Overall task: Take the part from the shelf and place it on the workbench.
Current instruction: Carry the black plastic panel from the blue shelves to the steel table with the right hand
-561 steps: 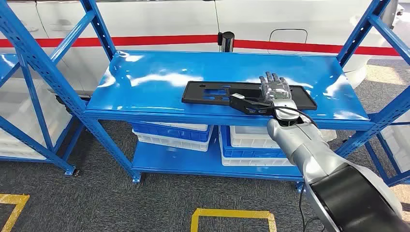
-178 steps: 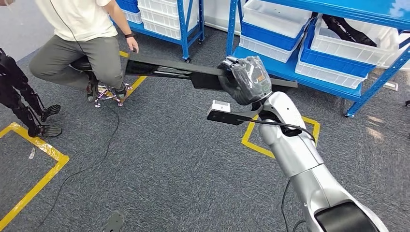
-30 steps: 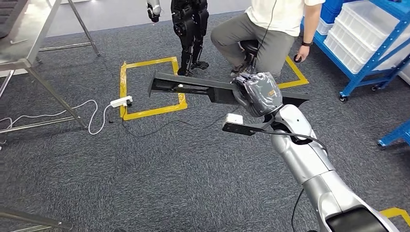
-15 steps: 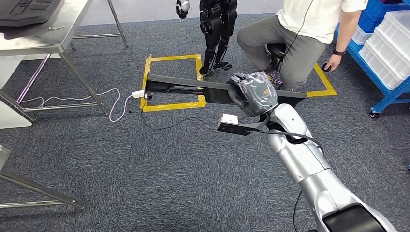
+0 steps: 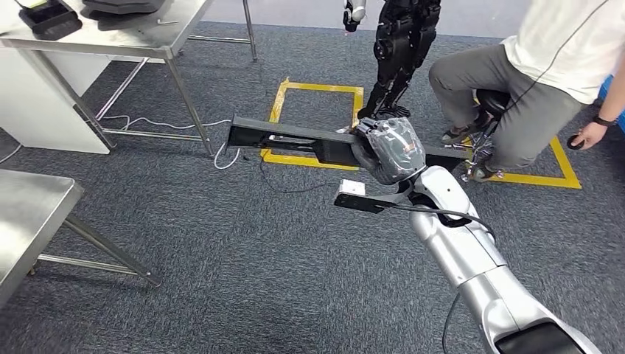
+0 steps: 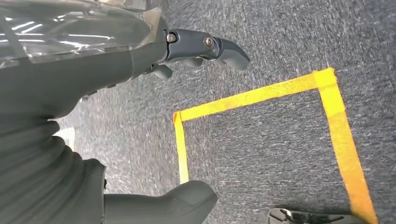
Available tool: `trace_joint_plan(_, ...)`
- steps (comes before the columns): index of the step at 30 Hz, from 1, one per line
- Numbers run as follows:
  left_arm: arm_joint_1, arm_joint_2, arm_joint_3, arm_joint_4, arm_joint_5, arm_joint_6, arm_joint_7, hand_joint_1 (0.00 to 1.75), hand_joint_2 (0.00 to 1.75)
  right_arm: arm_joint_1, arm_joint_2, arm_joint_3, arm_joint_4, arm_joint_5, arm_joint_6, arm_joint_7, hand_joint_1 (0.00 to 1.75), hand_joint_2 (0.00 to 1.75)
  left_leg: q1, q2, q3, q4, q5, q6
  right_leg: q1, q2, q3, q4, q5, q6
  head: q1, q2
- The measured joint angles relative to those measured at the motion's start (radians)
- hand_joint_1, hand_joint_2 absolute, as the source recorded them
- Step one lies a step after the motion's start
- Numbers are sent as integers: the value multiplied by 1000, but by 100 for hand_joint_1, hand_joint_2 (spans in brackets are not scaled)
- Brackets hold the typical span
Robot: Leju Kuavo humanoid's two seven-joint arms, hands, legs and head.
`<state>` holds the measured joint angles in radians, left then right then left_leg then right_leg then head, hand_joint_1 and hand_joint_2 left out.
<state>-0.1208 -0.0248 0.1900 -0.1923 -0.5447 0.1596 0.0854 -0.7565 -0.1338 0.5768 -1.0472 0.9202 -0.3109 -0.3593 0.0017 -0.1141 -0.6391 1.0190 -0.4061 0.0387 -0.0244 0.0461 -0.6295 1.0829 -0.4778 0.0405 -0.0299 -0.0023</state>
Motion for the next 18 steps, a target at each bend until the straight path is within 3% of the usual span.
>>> trace_joint_plan(2,1,1,0,0,0,0,0,0,175,3,0,0,-4,2,0,1,175,175,0,-19,-7,5,-2,-13,-1,13,19,-38,14,-9,1,0)
trace_joint_plan(4,4,2,0,0,-1,0,0,0,175,5,4,0,-8,4,0,2,175,175,4,-28,-13,5,-2,-23,2,-10,22,-42,19,-24,1,0)
trace_joint_plan(6,6,2,0,0,-1,0,0,0,175,4,7,-1,-13,4,0,4,175,175,5,15,-32,42,-25,-32,1,-31,26,-47,21,-36,-2,0)
trace_joint_plan(8,4,2,0,0,-2,1,0,0,175,4,8,-1,-17,4,0,5,175,175,5,78,-85,152,-81,-40,5,-53,29,-49,19,-47,-6,0)
trace_joint_plan(10,2,2,0,0,-2,0,-1,0,175,7,6,-1,-18,4,0,5,175,175,9,103,-143,264,-122,-45,10,-79,30,-48,15,-54,-7,0)
trace_joint_plan(11,3,2,0,0,-2,0,-1,0,175,8,6,-1,-18,4,0,5,175,175,10,106,-152,278,-120,-46,12,-91,30,-48,14,-55,-7,0)
trace_joint_plan(12,4,2,0,0,-2,0,-1,0,175,9,6,0,-18,5,0,5,175,175,11,110,-142,257,-100,-44,14,-103,31,-48,12,-57,-7,0)
trace_joint_plan(13,4,2,0,0,-2,0,-1,0,175,9,6,-1,-19,5,0,5,175,175,9,122,-109,195,-67,-40,16,-116,34,-48,10,-57,-7,0)
trace_joint_plan(15,2,3,0,0,-3,1,-1,0,175,8,6,-2,-22,5,0,5,175,175,0,169,-37,61,-18,-28,21,-138,40,-49,4,-54,-6,0)
trace_joint_plan(17,-2,4,0,0,-6,1,-1,0,175,6,6,-2,-24,6,1,5,175,175,-12,191,-10,10,-10,-17,25,-158,45,-50,-1,-46,-5,0)
trace_joint_plan(18,-2,4,0,0,-7,1,-1,0,175,6,7,-3,-24,8,1,5,175,175,-15,179,-11,9,-10,-13,26,-169,48,-52,-3,-42,-5,0)
